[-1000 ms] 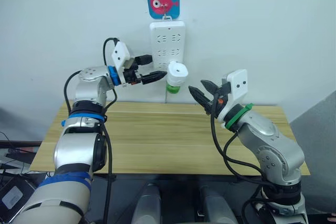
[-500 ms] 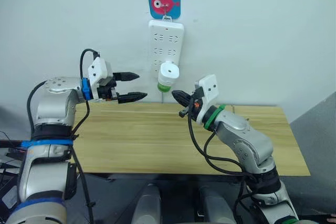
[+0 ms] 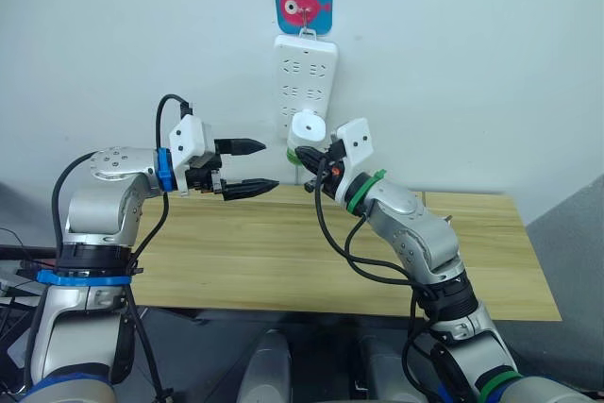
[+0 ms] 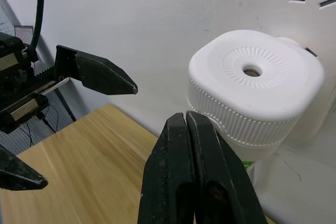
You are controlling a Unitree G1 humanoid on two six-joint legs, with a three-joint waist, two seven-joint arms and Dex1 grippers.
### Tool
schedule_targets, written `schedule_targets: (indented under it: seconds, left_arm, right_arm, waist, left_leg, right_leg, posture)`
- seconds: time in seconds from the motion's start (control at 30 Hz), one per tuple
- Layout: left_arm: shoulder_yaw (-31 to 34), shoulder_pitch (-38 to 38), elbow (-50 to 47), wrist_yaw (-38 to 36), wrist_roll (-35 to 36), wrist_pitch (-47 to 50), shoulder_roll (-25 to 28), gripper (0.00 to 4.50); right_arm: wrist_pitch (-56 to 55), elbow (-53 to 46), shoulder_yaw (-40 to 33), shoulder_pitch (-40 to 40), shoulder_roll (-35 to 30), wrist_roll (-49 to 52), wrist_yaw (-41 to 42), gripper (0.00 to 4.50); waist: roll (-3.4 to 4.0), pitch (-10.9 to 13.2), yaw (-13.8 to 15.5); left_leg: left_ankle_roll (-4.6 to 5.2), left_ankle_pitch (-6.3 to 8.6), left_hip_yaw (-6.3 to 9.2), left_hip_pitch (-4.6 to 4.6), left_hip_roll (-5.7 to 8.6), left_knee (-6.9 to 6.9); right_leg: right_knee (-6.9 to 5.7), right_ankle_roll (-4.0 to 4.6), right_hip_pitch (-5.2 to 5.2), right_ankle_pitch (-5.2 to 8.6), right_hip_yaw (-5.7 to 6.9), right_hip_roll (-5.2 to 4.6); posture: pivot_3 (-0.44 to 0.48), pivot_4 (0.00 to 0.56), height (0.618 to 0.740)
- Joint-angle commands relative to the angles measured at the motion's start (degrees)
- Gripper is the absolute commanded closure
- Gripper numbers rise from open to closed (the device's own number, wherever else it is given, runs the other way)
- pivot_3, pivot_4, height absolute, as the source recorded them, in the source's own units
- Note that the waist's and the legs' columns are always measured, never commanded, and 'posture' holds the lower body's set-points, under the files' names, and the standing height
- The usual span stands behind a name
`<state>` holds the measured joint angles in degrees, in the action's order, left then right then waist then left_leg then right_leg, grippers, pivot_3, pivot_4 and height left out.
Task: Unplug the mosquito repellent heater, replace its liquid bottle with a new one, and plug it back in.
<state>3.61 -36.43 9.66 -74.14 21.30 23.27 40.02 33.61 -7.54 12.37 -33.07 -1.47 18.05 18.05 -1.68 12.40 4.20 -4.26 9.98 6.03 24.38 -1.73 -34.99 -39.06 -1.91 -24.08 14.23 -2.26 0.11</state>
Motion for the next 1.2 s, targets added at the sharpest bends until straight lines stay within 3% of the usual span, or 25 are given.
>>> schedule_targets:
  seconds: [0.03,0.77,1.2]
  left_arm:
    - [0.3,-1.5,0.0,0.3,0.6,-1.2,0.5,0.0]
    - [-1.0,-3.9,4.0,-0.9,0.3,-3.7,0.4,0.0]
    - [-0.8,-3.0,3.9,-0.8,0.4,-4.4,0.7,0.0]
  right_arm:
    - [-1.2,-1.3,-1.0,-0.6,0.5,0.0,0.3,4.45]
    - [0.6,-4.3,-3.6,1.7,-0.5,0.0,-0.4,4.45]
    - [1.9,-4.9,-1.5,1.5,0.3,0.3,1.5,4.45]
  waist:
    - [0.0,0.0,0.1]
    - [0.0,0.0,0.2]
    - [0.0,0.0,0.2]
  left_leg:
    - [0.0,0.0,0.0,0.0,0.0,0.0]
    - [0.0,0.0,-0.03,0.0,0.0,0.01]
    - [0.0,0.0,-0.02,0.0,0.0,0.02]
  right_leg:
    - [0.0,0.0,0.0,0.0,0.0,0.0]
    - [0.02,0.01,-0.01,0.0,-0.03,0.0]
    - [0.02,0.01,-0.01,0.01,-0.02,0.0]
  posture:
    - [0.324,0.156,0.74]
    - [0.303,0.146,0.74]
    - [0.312,0.143,0.74]
